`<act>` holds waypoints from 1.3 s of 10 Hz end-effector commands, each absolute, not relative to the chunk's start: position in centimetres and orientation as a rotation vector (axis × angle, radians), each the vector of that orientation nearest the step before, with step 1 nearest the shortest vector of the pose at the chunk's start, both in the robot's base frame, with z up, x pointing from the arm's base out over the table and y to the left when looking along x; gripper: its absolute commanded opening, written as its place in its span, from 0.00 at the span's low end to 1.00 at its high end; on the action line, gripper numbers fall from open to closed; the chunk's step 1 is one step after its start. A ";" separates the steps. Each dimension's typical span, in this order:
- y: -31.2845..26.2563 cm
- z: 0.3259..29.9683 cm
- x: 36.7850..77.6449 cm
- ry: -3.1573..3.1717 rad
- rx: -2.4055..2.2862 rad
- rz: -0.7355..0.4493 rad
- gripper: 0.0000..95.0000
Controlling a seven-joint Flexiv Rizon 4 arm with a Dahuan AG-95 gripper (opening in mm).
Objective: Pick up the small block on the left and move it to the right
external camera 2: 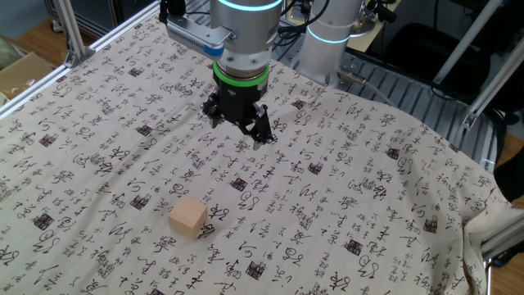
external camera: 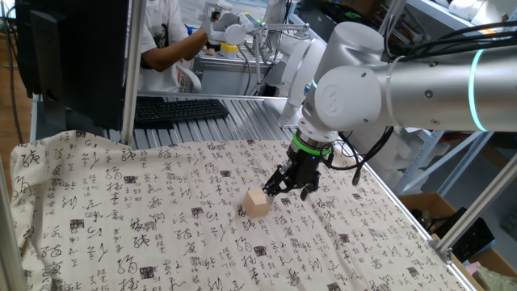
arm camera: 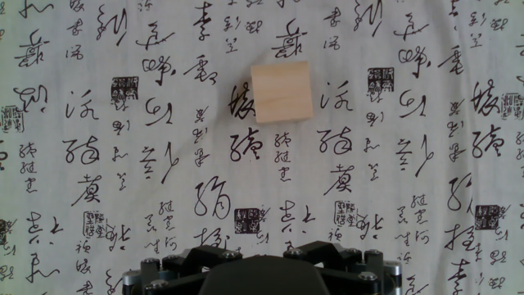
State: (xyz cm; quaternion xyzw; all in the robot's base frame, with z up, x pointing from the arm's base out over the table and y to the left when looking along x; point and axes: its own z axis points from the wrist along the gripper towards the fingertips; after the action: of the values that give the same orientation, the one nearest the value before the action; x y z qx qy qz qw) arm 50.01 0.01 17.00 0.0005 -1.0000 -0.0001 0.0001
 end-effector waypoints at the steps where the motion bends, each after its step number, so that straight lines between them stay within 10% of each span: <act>1: 0.0 17.0 50.0 -3.115 0.009 -0.043 0.00; 13: 0.0 16.9 50.1 -3.111 -0.006 -0.095 0.00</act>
State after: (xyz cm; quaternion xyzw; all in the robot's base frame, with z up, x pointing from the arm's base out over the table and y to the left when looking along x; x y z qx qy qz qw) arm 50.21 -0.01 16.88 -0.0025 -0.9994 -0.0314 0.0153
